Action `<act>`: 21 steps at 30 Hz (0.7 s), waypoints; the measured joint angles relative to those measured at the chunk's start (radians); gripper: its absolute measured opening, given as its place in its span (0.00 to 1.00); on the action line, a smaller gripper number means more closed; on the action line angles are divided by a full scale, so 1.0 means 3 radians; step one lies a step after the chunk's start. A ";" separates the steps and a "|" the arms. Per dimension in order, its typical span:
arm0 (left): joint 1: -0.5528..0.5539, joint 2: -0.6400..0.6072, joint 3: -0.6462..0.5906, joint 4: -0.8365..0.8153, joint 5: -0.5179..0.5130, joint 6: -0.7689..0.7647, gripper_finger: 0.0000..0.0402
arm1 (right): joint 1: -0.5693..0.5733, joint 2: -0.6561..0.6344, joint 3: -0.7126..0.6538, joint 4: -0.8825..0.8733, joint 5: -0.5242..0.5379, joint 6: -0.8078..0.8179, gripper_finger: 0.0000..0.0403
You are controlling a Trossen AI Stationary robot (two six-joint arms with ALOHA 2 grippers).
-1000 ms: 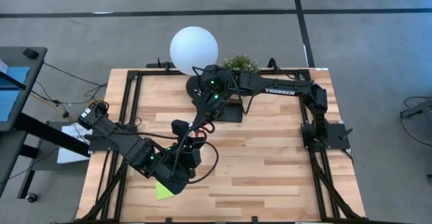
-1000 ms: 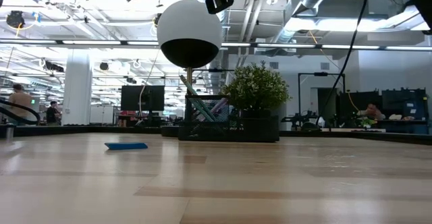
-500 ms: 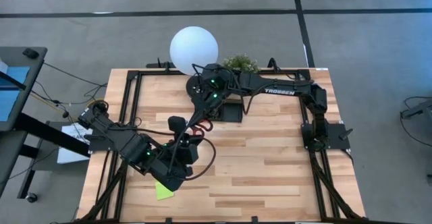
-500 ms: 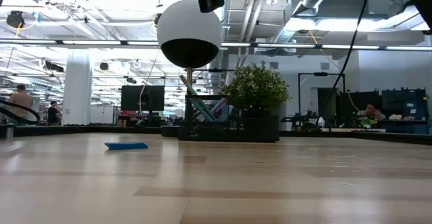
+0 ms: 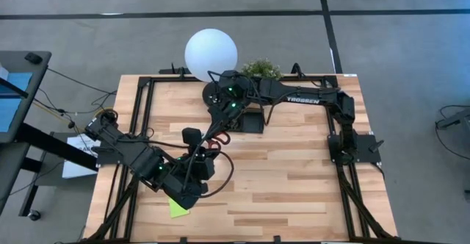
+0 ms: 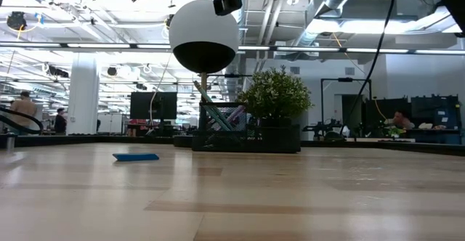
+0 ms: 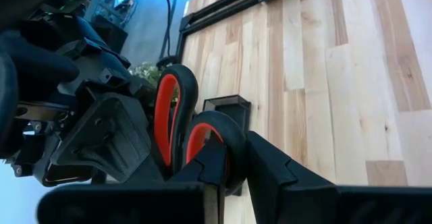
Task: Pick and place office supplies into organizer
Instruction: Put the black scissors into the black desk organizer
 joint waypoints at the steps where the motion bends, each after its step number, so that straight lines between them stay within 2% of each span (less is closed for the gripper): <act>1: -0.0001 0.0000 0.0000 0.0006 -0.0002 0.0000 0.06 | 0.0006 0.0000 0.0000 0.0004 0.0002 0.0000 0.25; 10: -0.0001 0.0000 -0.0001 0.0000 -0.0004 0.0004 0.06 | 0.0026 0.0000 0.0000 0.0058 0.0041 -0.0068 0.25; 15: 0.0002 0.0000 -0.0001 -0.0019 -0.0014 0.0014 0.06 | 0.0025 0.0000 0.0000 0.0057 0.0076 0.0119 0.25; 21: 0.0001 0.0000 -0.0001 -0.0021 -0.0014 0.0015 0.06 | 0.0040 0.0000 0.0000 0.0071 0.0090 -0.0112 0.25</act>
